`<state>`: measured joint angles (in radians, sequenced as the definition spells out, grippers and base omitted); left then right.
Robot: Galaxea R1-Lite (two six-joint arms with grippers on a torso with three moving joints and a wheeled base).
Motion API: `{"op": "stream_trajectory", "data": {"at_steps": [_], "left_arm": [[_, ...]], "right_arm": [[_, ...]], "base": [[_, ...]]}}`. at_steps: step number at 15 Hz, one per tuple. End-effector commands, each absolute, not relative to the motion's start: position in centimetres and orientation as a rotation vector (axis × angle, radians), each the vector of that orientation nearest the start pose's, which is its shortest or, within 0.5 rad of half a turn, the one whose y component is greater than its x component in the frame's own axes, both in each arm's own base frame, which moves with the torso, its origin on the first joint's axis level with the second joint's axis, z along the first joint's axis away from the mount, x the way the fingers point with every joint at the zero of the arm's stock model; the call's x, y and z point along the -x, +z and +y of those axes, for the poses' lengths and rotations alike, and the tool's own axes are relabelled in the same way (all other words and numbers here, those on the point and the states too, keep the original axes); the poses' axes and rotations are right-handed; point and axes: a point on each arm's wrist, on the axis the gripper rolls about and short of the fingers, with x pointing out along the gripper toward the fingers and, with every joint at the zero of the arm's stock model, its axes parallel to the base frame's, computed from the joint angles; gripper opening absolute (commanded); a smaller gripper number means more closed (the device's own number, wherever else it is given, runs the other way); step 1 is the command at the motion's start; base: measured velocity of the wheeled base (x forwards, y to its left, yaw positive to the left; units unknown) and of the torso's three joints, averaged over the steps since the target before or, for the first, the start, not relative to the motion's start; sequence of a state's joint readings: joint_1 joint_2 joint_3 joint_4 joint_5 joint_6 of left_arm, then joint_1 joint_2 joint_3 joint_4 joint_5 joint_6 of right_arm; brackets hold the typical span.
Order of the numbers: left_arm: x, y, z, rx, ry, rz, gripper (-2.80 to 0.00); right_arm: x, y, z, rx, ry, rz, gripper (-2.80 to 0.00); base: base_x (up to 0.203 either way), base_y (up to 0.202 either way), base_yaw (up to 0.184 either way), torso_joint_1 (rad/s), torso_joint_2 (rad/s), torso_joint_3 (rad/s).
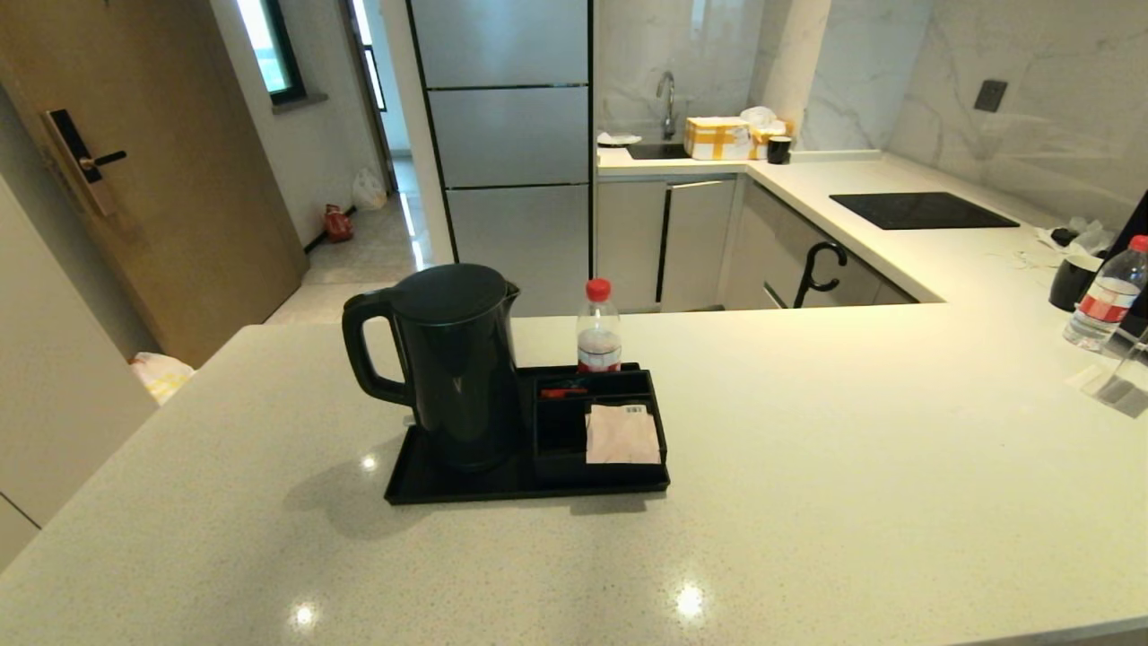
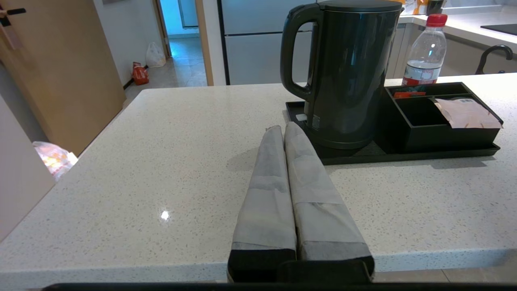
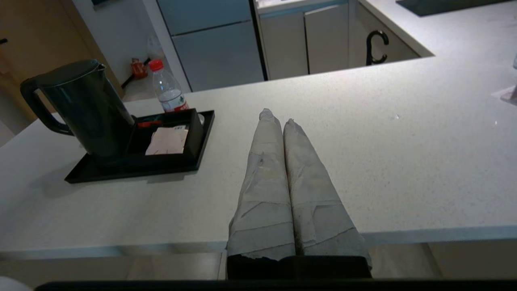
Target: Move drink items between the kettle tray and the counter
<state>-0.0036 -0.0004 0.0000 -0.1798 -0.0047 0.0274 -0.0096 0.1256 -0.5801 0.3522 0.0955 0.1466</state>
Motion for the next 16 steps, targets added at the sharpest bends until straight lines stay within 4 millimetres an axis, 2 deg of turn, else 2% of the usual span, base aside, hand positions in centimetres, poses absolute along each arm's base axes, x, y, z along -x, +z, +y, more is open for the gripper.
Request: {"op": "stream_trajectory", "data": {"at_steps": [1,3,5,8,13,16], "left_arm": [[2.1,8.3,0.0,-0.028,-0.006,-0.143,-2.8],[2.1,8.3,0.0,-0.028,-0.006,-0.143,-2.8],[2.1,8.3,0.0,-0.028,-0.006,-0.143,-2.8],[2.1,8.3,0.0,-0.028,-0.006,-0.143,-2.8],[2.1,8.3,0.0,-0.028,-0.006,-0.143,-2.8],[2.1,8.3,0.0,-0.028,-0.006,-0.143,-2.8]], "right_arm": [[5.7,15.7,0.3,-0.139,0.096,-0.098,-2.8],[3.6,12.1,0.2,-0.129,0.097,-0.14,-2.8],[3.3,11.5,0.2,-0.114,0.1,-0.235,-2.8],[2.2,8.8,0.2,-0.016,0.064,-0.157,-2.8],[2.1,7.6,0.0,-0.03,-0.013,-0.054,-2.8],[2.1,7.6,0.0,-0.028,-0.008,-0.054,-2.8]], "base": [[0.0,0.0,0.0,0.0,0.0,0.0],[0.0,0.0,0.0,0.0,0.0,0.0],[0.0,0.0,0.0,0.0,0.0,0.0],[0.0,0.0,0.0,0.0,0.0,0.0],[0.0,0.0,0.0,0.0,0.0,0.0],[0.0,0.0,0.0,0.0,0.0,0.0]]}}
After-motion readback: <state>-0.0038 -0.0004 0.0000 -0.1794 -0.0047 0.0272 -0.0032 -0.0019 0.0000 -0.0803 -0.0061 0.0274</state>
